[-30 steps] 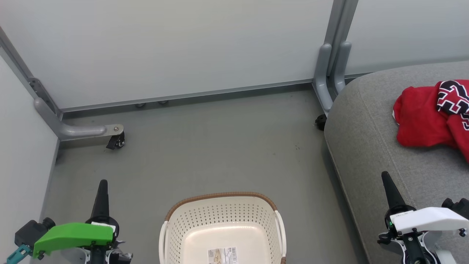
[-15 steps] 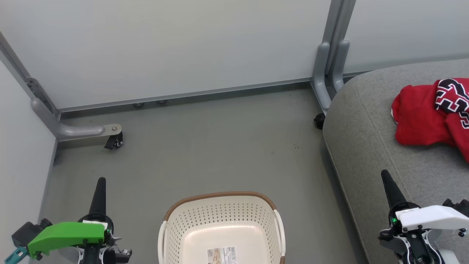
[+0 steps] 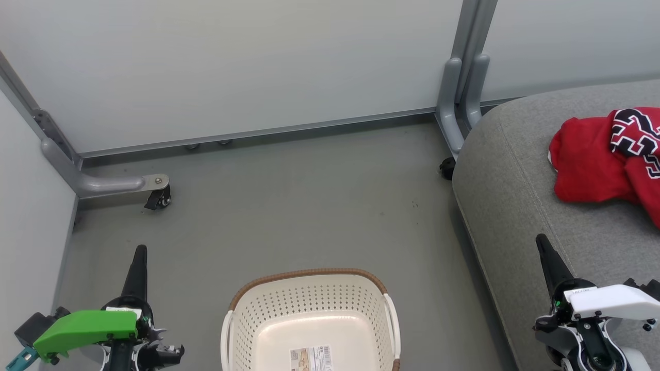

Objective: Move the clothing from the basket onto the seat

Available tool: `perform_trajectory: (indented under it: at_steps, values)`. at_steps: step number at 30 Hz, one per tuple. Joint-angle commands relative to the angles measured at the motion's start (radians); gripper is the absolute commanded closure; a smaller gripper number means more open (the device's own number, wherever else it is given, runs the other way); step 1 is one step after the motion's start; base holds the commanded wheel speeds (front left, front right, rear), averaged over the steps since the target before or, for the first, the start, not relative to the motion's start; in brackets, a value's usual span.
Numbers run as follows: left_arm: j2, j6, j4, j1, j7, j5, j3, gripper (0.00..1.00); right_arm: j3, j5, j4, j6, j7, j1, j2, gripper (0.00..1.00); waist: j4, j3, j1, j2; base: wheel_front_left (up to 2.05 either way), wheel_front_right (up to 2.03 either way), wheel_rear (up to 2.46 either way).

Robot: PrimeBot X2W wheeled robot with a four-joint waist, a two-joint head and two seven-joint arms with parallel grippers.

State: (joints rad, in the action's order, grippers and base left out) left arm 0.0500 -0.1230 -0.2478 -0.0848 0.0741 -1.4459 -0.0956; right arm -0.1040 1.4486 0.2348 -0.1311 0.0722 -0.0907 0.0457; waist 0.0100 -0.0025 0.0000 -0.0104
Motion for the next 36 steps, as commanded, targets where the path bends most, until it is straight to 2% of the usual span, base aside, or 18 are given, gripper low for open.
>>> perform_trajectory:
  at_steps: [1,22,36]
  values:
    - [0.001,-0.003,0.005,-0.024,0.006,-0.023,-0.006,1.00,-0.004,0.023,0.001,0.000,0.007,-0.010,0.006,1.00,-0.001,0.000,0.0000,0.0086,0.00,0.00,0.00]
    - [0.000,-0.011,0.003,-0.032,0.043,-0.171,-0.021,1.00,-0.012,0.167,0.012,0.000,0.046,-0.023,0.007,1.00,-0.010,0.006,0.0000,0.0104,0.00,0.00,0.00]
    - [0.000,-0.011,0.003,-0.029,0.044,-0.168,-0.021,1.00,-0.012,0.166,0.012,0.000,0.045,-0.022,0.007,1.00,-0.010,0.006,0.0000,0.0104,0.00,0.00,0.00]
